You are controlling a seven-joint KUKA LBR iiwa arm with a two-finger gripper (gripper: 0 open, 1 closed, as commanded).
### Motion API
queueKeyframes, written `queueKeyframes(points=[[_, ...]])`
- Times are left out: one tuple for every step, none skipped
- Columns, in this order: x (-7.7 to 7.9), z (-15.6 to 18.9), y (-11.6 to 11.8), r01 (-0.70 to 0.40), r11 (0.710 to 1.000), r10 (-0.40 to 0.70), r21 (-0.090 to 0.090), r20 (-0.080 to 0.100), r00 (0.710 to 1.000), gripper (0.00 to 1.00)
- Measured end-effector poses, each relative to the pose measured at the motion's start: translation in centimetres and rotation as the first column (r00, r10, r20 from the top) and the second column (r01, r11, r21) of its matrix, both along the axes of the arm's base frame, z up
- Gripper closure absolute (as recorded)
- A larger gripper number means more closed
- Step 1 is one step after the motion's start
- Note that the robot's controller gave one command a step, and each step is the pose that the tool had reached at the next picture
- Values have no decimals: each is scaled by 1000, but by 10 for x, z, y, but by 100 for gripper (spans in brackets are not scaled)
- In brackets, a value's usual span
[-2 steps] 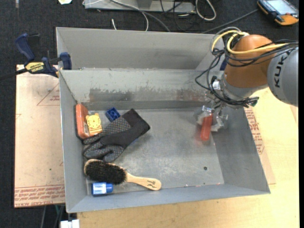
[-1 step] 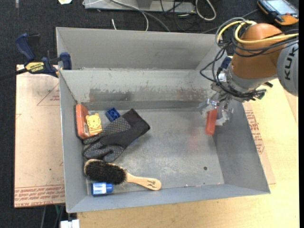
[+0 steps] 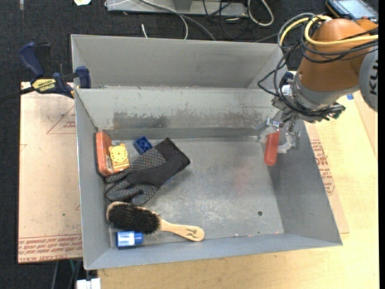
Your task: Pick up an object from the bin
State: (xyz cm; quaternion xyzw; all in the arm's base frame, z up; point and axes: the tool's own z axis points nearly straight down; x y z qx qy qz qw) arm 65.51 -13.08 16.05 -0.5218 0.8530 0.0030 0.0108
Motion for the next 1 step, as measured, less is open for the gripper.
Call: queueKeyframes(points=[[-1,41,1,2,1000,-2,2,-3,1000,100]])
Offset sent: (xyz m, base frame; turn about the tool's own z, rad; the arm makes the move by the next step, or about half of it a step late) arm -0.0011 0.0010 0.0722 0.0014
